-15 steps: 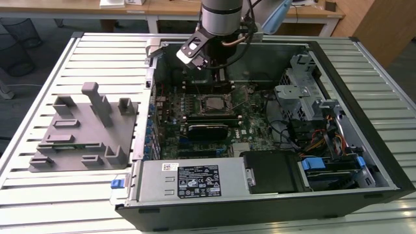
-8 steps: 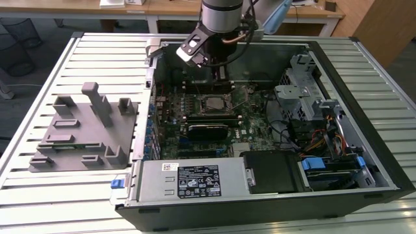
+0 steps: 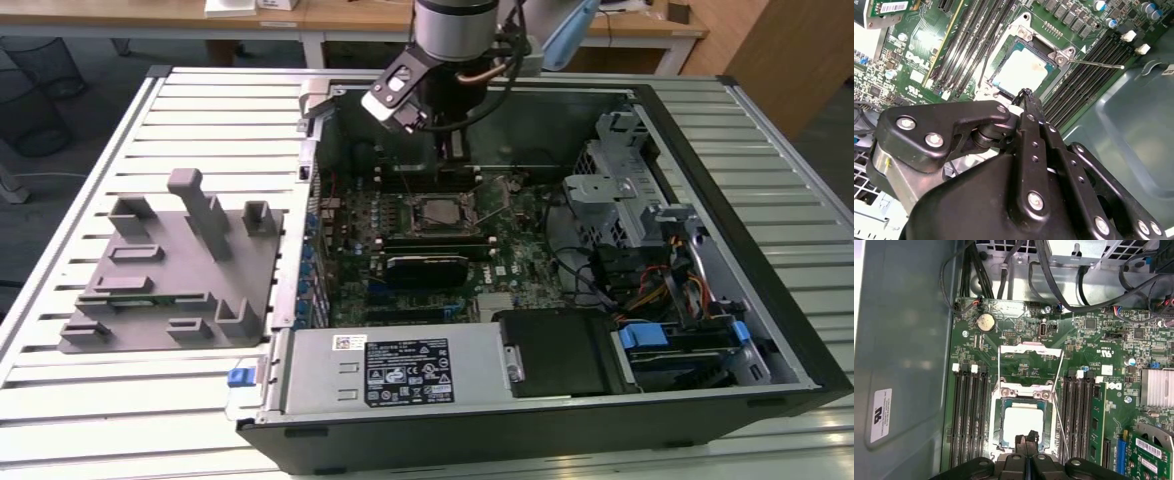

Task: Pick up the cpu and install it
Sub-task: 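Close the cpu cover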

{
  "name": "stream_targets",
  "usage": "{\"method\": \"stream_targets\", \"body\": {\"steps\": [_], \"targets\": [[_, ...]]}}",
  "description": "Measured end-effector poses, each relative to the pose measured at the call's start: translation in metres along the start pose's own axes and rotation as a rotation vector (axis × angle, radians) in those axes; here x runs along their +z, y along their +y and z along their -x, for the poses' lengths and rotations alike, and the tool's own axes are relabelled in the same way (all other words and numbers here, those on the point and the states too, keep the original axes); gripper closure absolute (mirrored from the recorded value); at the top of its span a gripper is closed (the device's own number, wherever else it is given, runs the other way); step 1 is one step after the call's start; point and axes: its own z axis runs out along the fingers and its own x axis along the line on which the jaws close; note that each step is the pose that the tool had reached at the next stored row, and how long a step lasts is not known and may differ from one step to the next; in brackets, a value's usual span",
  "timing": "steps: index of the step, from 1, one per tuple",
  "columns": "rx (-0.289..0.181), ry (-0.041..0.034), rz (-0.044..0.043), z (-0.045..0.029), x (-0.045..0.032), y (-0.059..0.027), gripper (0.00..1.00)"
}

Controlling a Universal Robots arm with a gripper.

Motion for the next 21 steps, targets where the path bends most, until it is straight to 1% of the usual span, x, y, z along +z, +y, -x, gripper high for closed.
{"method": "stream_targets", "body": {"steps": [9, 21], "targets": [[0.0, 0.0002, 0.0001, 0.0, -0.0069, 0.0003, 0.89], [0.0, 0.0004, 0.0001, -0.0001, -0.0186, 0.0007, 0.89]]}}
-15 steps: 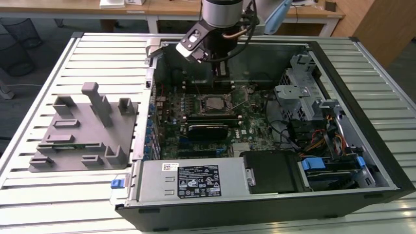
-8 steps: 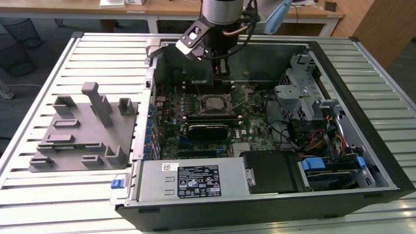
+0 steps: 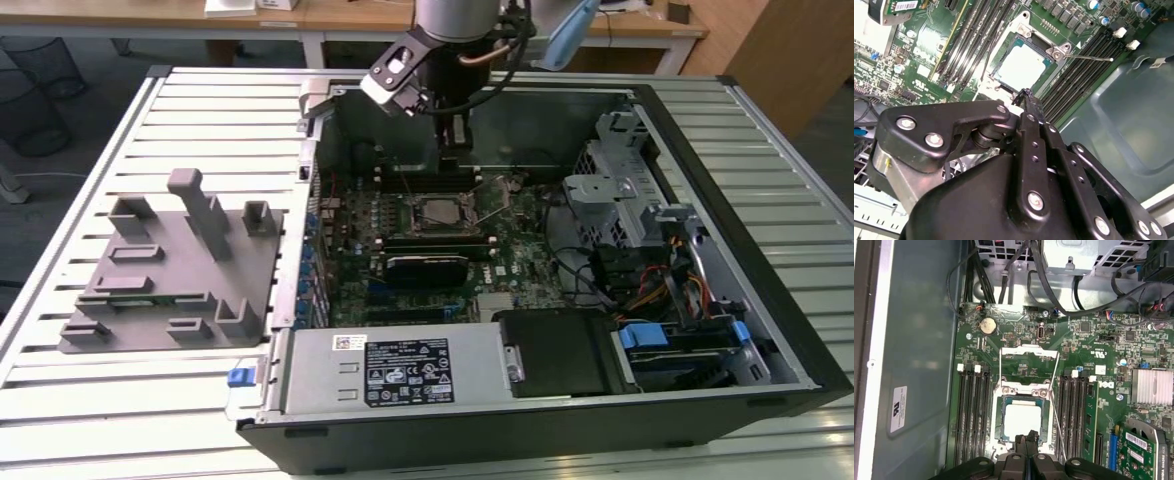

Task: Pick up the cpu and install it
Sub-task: 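Close the cpu cover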

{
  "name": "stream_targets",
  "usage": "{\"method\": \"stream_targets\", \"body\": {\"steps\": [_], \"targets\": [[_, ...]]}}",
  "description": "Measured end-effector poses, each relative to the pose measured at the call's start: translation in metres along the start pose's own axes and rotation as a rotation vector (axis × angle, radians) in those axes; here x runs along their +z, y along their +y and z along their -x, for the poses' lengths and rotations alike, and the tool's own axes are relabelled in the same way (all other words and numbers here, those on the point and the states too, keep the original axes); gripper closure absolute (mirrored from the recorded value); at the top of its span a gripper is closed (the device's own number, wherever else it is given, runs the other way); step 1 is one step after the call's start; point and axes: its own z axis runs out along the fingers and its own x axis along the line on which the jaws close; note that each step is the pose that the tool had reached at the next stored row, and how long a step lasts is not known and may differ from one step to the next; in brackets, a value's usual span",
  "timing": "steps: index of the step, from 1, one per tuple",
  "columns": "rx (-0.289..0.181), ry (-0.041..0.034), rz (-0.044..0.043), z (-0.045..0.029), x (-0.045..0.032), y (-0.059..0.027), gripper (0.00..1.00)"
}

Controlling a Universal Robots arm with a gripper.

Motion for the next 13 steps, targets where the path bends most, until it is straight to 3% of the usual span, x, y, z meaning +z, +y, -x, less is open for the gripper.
{"method": "stream_targets", "body": {"steps": [13], "targets": [[0.0, -0.0001, 0.0, 0.0, -0.0138, 0.0005, 0.89]]}}
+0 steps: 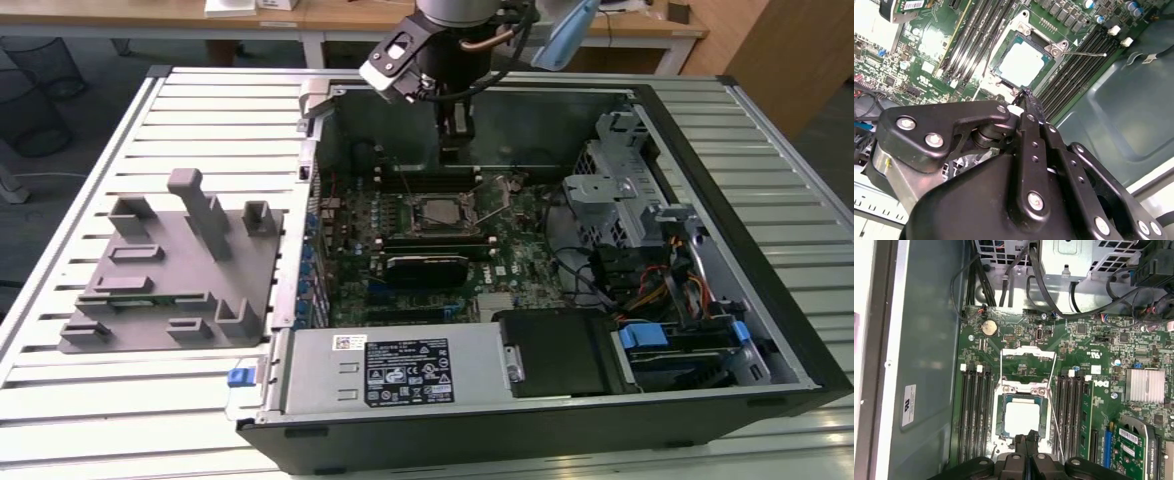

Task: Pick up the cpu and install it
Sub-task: 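Close the cpu cover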

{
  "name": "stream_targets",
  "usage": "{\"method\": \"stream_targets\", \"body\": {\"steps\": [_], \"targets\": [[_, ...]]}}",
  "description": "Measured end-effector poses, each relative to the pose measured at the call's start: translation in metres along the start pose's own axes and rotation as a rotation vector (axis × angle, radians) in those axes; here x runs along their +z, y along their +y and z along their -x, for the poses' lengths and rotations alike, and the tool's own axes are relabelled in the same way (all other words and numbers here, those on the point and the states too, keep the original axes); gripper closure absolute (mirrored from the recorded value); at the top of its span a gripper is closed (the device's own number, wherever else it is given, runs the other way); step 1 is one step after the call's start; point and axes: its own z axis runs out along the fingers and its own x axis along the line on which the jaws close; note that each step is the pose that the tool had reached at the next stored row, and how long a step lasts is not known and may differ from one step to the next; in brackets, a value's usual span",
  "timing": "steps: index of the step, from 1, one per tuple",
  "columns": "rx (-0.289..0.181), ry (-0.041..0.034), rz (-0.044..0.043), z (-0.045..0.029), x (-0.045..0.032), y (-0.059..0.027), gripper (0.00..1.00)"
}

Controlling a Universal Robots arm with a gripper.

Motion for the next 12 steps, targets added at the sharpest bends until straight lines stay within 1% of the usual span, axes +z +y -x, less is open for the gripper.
{"method": "stream_targets", "body": {"steps": [3, 5, 10, 12], "targets": [[0.0, 0.0, 0.0, 0.0, -0.003, 0.0001, 0.89], [0.0, 0.0003, 0.0002, 0.0002, -0.003, 0.0002, 0.89], [0.0, 0.0013, 0.0001, 0.0067, -0.0026, -0.0002, 0.89], [0.0, 0.0014, 0.0001, 0.0073, -0.0023, -0.0002, 0.89]]}}
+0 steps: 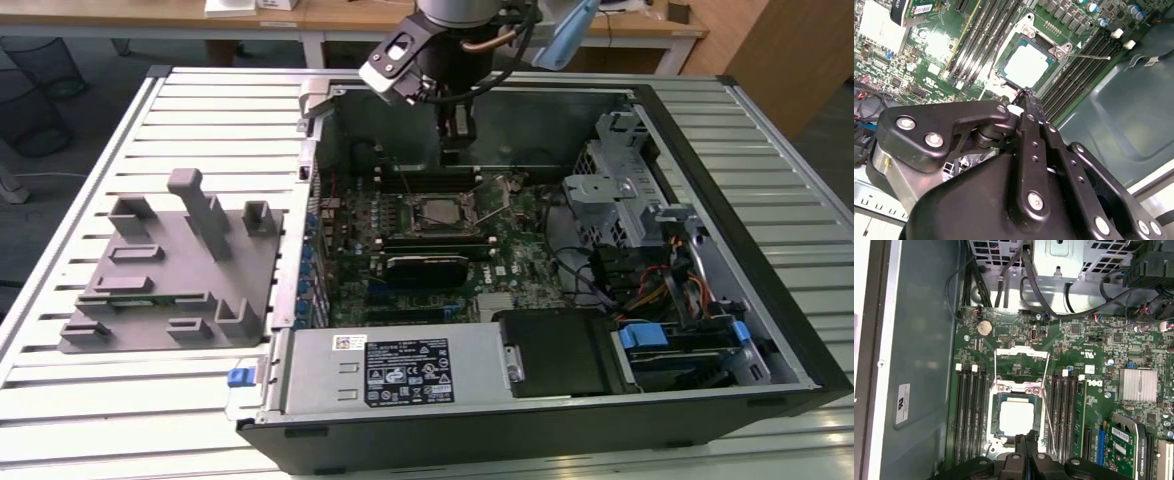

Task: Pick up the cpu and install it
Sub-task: 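Close the cpu cover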

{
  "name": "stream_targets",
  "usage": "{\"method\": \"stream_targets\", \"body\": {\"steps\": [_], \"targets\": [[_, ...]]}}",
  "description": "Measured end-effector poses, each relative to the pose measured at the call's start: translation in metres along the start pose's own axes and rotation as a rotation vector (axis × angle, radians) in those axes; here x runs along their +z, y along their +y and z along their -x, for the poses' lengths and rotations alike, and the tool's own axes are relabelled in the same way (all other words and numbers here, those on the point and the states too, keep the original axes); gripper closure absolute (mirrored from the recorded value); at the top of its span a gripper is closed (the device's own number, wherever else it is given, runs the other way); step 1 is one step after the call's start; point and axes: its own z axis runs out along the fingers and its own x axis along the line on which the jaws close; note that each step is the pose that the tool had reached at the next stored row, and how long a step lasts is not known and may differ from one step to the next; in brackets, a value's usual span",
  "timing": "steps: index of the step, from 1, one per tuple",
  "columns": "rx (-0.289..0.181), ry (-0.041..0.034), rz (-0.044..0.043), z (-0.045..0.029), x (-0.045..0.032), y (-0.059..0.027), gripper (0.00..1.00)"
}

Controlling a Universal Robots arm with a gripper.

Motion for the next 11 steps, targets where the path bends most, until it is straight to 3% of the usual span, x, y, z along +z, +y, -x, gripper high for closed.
{"method": "stream_targets", "body": {"steps": [11], "targets": [[0.0, -0.0002, -0.0001, 0.0003, 0.0006, 0.0043, 0.89]]}}
